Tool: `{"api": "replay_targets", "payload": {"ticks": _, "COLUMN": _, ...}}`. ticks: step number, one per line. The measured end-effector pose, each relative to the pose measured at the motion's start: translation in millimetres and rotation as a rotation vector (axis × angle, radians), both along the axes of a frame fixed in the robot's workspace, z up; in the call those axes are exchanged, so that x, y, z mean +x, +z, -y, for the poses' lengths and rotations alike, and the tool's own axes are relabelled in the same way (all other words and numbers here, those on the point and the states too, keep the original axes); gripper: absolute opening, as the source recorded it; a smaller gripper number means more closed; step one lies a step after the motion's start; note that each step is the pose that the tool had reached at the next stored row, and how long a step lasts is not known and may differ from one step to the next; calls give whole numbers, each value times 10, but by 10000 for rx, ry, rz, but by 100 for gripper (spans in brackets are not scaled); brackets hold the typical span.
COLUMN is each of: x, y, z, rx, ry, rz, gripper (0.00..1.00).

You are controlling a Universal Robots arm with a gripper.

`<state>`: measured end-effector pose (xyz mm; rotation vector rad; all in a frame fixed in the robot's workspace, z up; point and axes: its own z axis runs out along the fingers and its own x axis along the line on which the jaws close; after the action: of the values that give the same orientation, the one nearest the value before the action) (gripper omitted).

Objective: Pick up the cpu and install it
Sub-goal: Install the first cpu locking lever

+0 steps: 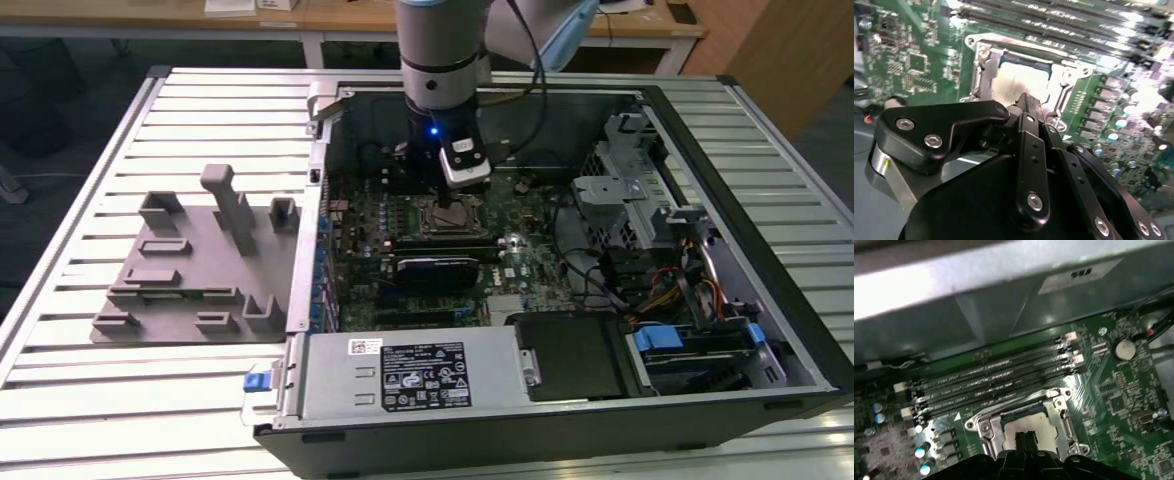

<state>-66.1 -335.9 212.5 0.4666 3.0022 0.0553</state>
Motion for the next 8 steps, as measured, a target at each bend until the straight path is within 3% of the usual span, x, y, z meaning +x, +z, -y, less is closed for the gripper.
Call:
{"api": "replay_targets", "payload": {"ticks": 2, "x": -1, "y": -3, "z": 0, "rx": -120, "ry": -2, "rz": -123, "gripper": 11}}
{"api": "replay_targets", "payload": {"ticks": 8, "x": 1, "y": -2, "z": -1, "rx": -184, "ry": -1, "rz": -135, "gripper": 11}}
